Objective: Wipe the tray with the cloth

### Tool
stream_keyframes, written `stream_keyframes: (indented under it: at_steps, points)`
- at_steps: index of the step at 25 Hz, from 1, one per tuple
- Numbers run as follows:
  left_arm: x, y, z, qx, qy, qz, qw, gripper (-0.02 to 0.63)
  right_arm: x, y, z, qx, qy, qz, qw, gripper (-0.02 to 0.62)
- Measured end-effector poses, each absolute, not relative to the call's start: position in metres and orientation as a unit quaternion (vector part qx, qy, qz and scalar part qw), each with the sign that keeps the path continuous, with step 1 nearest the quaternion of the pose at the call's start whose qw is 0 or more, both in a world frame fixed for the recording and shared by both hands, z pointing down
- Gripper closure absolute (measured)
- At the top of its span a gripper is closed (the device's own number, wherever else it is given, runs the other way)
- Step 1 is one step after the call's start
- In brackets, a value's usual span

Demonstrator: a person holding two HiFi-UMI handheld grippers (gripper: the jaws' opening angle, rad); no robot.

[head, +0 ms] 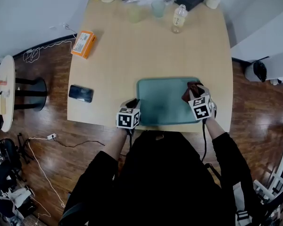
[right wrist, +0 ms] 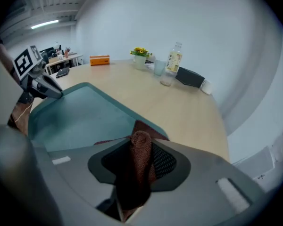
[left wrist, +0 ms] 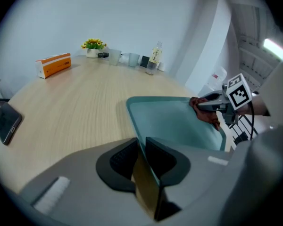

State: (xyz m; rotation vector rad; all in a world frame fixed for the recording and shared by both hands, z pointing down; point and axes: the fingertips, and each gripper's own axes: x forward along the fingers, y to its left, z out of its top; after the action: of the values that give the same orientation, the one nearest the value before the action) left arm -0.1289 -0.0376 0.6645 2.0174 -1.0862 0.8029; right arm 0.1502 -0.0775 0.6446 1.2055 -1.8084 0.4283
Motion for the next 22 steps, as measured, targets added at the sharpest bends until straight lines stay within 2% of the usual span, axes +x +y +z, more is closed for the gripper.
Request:
stream_keyframes:
  at_steps: [3, 9, 12, 17, 22]
  points:
    - [-0.129, -0.037, 0.664, 0.778, -0.419, 0.310, 0.351, 0.569, 0.112, -0.075, 0.648, 0.469, -0.740, 0.171, 0.452, 0.477]
    - [-0.128, -0.039, 0.661, 0.778, -0.419, 0.296, 0.363, 0.569, -0.052, -0.055, 0.637, 0.347, -0.821, 0.132, 0.434, 0.477]
    - [-0.130, -0.040, 0.662, 0.780, -0.419, 0.281, 0.371, 0.571, -0.106, -0.040, 0.639, 0.304, -0.848, 0.137, 0.413, 0.477]
    - [-0.136, -0.042, 0.664, 0.772, -0.426, 0.271, 0.387, 0.581, -0.116, -0.038, 0.646, 0.310, -0.856, 0.173, 0.375, 0.483]
    - [-0.137, -0.039, 0.665, 0.775, -0.424, 0.273, 0.381, 0.580, -0.098, -0.038, 0.641, 0.325, -0.848, 0.130, 0.396, 0.482]
